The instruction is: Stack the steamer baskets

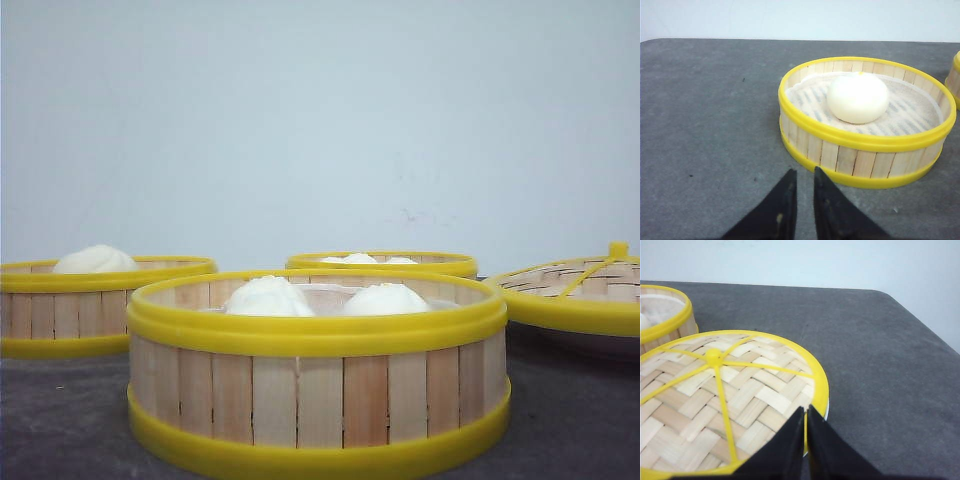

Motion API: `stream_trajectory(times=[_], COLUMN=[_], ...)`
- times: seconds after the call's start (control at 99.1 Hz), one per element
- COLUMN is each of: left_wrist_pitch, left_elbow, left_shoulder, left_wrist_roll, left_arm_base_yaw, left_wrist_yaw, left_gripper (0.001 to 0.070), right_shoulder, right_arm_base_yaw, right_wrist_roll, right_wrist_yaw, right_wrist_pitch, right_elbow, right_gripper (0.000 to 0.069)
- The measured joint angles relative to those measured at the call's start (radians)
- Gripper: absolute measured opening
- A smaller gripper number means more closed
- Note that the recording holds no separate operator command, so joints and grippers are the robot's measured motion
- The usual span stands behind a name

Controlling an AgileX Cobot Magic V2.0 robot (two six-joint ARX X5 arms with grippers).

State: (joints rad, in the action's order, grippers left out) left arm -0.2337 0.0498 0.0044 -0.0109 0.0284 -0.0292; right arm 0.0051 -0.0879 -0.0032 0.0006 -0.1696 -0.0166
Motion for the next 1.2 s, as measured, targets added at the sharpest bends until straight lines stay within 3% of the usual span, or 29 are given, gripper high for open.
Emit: stream_trajectory(times=[0.676,0.827,0.959,1.201], left_wrist_pitch=[0.003,0.018,0.014,0.018], left_elbow=[0.000,-0.003,-0.003,-0.003], left_shoulder=[0.000,0.000,0.000,0.000], left_wrist_roll=[-0.003,-0.080,-0.165,-0.217], left_arm_base_yaw=[0.000,0.000,0.000,0.000], left_wrist_yaw=[0.000,0.000,0.000,0.001], left_gripper=[0.0033,0.0033,0.0033,0.0033], right_shoulder=[0.000,0.000,0.000,0.000], right_arm_base_yaw=[0.000,0.000,0.000,0.000], right_wrist_roll=[0.000,0.021,0.108,0.248], right_wrist_yaw=[-0.001,-0.006,-0.013,-0.054], right_wrist_pitch=[0.000,0.000,0.000,0.004], right_elbow=[0.000,0.000,0.000,0.000], right_gripper=[0.0003,0.0003,0.0003,0.0003])
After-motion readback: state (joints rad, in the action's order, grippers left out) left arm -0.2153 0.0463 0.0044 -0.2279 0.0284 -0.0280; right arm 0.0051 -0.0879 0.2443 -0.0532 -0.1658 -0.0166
